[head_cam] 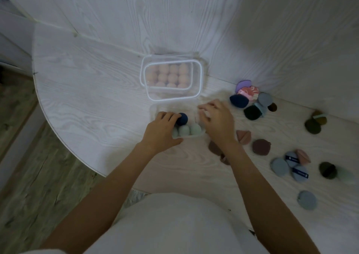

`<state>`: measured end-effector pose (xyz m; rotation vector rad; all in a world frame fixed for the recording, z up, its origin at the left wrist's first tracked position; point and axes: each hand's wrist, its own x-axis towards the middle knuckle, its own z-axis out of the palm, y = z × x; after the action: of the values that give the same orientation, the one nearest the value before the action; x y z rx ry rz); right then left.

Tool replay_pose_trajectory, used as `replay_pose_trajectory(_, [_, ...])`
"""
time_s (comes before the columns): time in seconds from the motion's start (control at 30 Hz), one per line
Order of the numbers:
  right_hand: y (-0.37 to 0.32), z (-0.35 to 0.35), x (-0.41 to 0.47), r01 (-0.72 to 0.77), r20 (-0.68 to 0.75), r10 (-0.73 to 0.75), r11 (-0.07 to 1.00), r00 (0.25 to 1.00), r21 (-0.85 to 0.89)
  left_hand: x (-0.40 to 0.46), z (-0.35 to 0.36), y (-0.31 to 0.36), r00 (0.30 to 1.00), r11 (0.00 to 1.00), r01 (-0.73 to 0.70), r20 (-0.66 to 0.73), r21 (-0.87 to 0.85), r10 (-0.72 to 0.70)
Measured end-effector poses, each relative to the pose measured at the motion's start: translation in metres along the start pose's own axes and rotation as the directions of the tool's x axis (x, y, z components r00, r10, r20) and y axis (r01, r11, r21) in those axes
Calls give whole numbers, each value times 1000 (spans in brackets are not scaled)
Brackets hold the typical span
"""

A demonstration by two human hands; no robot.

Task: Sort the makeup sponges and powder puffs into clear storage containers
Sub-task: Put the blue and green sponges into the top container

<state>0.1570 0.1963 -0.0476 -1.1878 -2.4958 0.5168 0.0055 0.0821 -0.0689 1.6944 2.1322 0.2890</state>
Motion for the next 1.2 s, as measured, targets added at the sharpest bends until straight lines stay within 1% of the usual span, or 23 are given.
replay_pose_trajectory(0.07, [34,-17,3,-86,-128,83,996,988,-14,4,-1,0,1000,1000,5,16,27,-5])
replay_pose_trajectory(0.1, [53,-21,8,-128,-149,122,991,981,-34,5,0,0,1000,999,0,16,32,-1])
replay_pose_trajectory(0.13, [71,-23,14,-165,-138,155,984,978,-64,5,0,1,1000,999,-4,16,36,4])
replay_pose_trajectory(0.2, [96,-23,27,-185,-39,181,969,983,-161,7,2,1,1000,999,-12,10,34,11])
replay_pose_trajectory(0.3, [112,-13,37,-115,132,169,931,977,-345,8,2,-1,1000,1000,-19,2,11,19])
replay_pose_trajectory(0.33, [115,-10,37,-117,153,189,915,970,-386,9,2,-2,1000,1000,-23,7,18,23])
replay_pose_trajectory(0.4, [113,-9,34,-162,123,228,903,966,-398,10,2,-4,999,1000,-24,21,15,24])
replay_pose_trajectory(0.43, [108,-12,30,-196,79,238,916,968,-351,10,3,-5,999,1000,-18,29,-5,18])
replay_pose_trajectory(0.47, [99,-17,24,-221,23,234,941,972,-258,9,3,-5,999,999,-11,35,-31,12])
replay_pose_trajectory(0.53, [69,-31,10,-213,-85,216,976,973,42,8,3,-6,999,998,-5,32,-62,7])
replay_pose_trajectory(0.57, [49,-36,3,-182,-108,204,965,973,188,7,4,-5,1000,998,-7,26,-65,9])
replay_pose_trajectory(0.6, [29,-40,-4,-146,-106,183,947,977,286,7,4,-5,1000,998,-7,21,-65,8])
replay_pose_trajectory(0.63, [12,-38,-9,-118,-83,154,935,985,333,6,4,-5,1000,998,-3,14,-68,4])
replay_pose_trajectory(0.67, [0,-33,-13,-95,-50,118,939,992,329,5,4,-4,1000,998,-1,10,-70,2])
replay_pose_trajectory(0.7, [-8,-24,-14,-62,-30,73,962,997,266,5,4,-4,1000,998,0,6,-67,0])
replay_pose_trajectory(0.77, [-13,-3,-12,36,-19,-36,999,999,16,4,4,-4,1000,998,-7,-15,-56,6])
replay_pose_trajectory(0.83, [-10,16,-4,97,-23,-104,972,994,-215,3,5,-5,999,999,-18,-50,-37,16])
replay_pose_trajectory(0.9, [-10,25,2,115,7,-120,931,993,-346,2,7,-7,996,1000,-21,-81,-12,20])
replay_pose_trajectory(1.0, [-13,27,5,148,77,-128,910,989,-387,0,8,-6,991,999,-27,-128,-26,24])
replay_pose_trajectory(1.1, [-11,25,4,172,142,-131,927,981,-334,0,9,-5,986,997,-68,-156,-33,62])
replay_pose_trajectory(1.2, [-5,26,4,138,129,-103,944,986,-301,1,12,-8,989,998,-60,-139,-26,56])
